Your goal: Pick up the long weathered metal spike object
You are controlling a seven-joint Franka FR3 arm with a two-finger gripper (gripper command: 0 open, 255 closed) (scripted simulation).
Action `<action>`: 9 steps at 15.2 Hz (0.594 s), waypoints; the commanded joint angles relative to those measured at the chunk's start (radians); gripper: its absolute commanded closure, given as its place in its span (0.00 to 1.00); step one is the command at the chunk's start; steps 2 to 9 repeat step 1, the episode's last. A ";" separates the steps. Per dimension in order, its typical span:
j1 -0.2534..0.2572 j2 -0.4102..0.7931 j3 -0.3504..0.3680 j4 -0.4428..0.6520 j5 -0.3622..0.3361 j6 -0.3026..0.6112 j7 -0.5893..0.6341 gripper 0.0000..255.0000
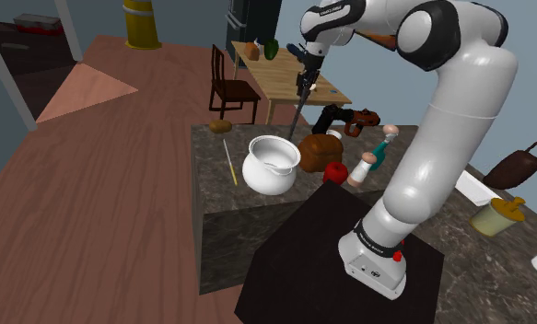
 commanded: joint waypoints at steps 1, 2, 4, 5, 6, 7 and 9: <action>0.001 -0.005 -0.001 0.002 -0.002 -0.006 0.001 1.00; 0.001 -0.005 -0.001 0.002 -0.002 -0.006 0.001 1.00; 0.001 -0.005 -0.001 0.002 -0.002 -0.006 0.001 1.00; 0.001 -0.005 -0.001 0.002 -0.002 -0.006 0.001 1.00; 0.001 -0.005 -0.001 0.002 -0.002 -0.006 0.001 1.00; 0.001 -0.005 -0.001 0.002 -0.002 -0.006 0.001 1.00; 0.001 -0.005 -0.001 0.002 -0.002 -0.006 0.001 1.00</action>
